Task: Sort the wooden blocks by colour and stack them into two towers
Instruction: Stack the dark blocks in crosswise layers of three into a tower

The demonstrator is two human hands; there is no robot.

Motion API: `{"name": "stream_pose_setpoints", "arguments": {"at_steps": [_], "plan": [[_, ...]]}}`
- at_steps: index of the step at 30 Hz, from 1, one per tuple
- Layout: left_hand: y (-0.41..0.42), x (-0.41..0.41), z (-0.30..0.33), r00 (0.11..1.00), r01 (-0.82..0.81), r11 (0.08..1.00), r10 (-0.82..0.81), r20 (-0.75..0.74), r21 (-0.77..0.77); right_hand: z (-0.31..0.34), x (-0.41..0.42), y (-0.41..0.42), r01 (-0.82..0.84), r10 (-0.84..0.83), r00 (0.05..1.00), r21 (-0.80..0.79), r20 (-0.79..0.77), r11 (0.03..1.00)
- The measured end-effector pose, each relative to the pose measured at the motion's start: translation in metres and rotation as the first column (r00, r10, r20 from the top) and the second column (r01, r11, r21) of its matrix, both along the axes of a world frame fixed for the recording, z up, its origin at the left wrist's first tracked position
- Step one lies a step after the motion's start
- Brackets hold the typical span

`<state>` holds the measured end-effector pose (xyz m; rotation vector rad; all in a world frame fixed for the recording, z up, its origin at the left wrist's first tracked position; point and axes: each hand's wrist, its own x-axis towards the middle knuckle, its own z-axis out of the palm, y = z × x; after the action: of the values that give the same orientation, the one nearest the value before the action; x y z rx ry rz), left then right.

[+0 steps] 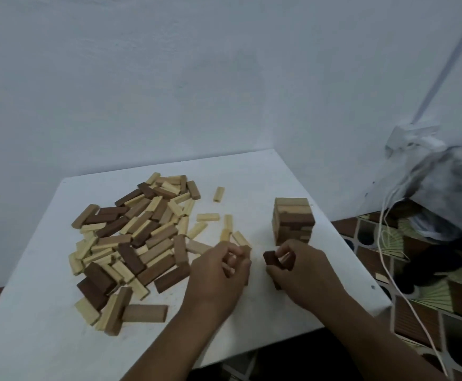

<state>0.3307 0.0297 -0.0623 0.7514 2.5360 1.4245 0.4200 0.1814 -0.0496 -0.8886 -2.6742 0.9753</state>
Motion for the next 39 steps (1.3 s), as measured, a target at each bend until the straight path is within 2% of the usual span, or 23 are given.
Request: {"name": "stream_pose_setpoints", "arguments": {"at_steps": [3,6,9,14,18,20,28,31,34,39], "plan": [[0.017,0.013,-0.006,0.993,0.068,0.994,-0.075,-0.088,-0.086,-0.007,0.014,0.011,0.0,0.003,0.998,-0.057,0.056,0.998],[0.03,0.02,-0.011,0.982,0.078,0.986,-0.101,-0.16,-0.147,-0.007,0.021,0.02,0.017,-0.017,1.0,-0.113,0.005,0.993],[0.036,0.021,-0.014,0.976,0.079,0.976,-0.117,-0.184,-0.202,-0.009,0.026,0.031,0.045,-0.047,0.998,-0.066,-0.037,0.997],[0.043,0.02,-0.011,0.965,0.119,0.938,-0.185,-0.183,-0.324,-0.016,0.027,0.038,0.003,-0.004,0.999,-0.035,-0.038,0.999],[0.037,0.014,-0.013,0.958,0.174,0.959,-0.218,-0.188,-0.224,-0.018,0.023,0.04,0.07,-0.072,0.996,-0.043,-0.06,0.997],[0.032,0.01,-0.013,0.963,0.199,0.955,-0.232,-0.138,-0.218,-0.019,0.024,0.042,0.065,-0.068,0.996,-0.051,-0.063,0.997],[0.027,0.007,-0.007,0.913,0.409,0.895,-0.402,0.072,-0.178,-0.019,0.029,0.051,-0.271,0.27,0.962,-0.058,-0.03,0.961],[0.027,0.005,-0.005,0.889,0.458,0.866,-0.451,0.083,-0.201,-0.014,0.027,0.053,-0.398,0.401,0.916,-0.069,0.03,0.915],[0.03,0.003,-0.005,0.874,0.484,0.852,-0.481,0.067,-0.197,-0.014,0.022,0.052,-0.449,0.451,0.891,-0.052,0.047,0.892],[0.03,0.001,0.0,0.851,0.524,0.836,-0.524,0.045,-0.163,-0.017,0.024,0.054,-0.456,0.455,0.89,-0.072,-0.032,0.887]]}}
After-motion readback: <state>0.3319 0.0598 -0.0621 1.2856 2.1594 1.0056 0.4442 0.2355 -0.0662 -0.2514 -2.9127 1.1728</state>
